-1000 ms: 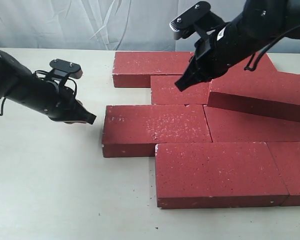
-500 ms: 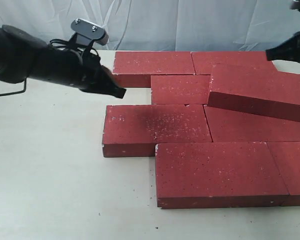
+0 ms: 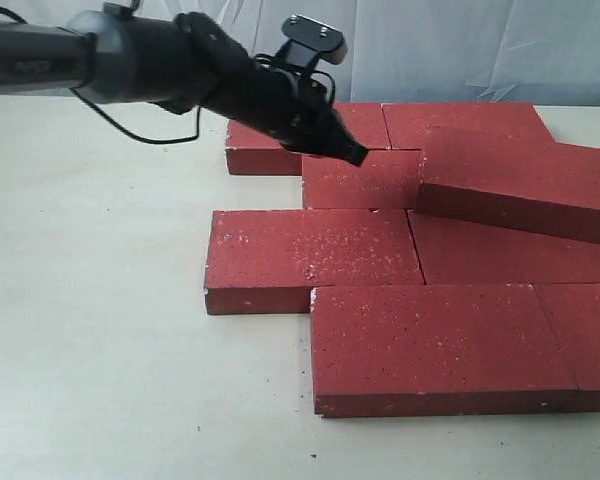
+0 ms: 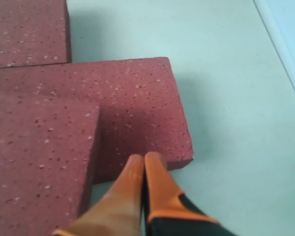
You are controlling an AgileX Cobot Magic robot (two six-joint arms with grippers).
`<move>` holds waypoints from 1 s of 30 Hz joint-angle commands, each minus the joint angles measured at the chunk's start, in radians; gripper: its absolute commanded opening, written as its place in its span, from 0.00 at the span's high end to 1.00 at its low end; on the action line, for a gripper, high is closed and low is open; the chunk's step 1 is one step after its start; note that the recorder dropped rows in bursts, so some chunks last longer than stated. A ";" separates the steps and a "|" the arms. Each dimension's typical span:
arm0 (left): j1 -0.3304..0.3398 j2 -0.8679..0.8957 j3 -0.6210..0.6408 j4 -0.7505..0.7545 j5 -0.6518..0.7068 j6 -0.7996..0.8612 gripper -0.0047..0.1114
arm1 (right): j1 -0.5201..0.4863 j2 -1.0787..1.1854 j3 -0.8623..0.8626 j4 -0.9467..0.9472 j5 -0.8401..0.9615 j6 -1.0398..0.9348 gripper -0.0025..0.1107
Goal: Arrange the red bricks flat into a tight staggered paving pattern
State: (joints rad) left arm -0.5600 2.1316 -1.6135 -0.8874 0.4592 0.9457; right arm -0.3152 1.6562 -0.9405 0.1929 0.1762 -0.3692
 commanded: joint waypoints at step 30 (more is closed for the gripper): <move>-0.130 0.263 -0.451 0.387 0.085 -0.343 0.96 | 0.143 0.039 -0.045 0.044 0.045 -0.029 0.99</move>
State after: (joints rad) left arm -0.6793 2.4432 -2.0610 -0.5073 0.5239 0.6064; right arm -0.2058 1.7433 -0.9790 0.2162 0.1772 -0.3943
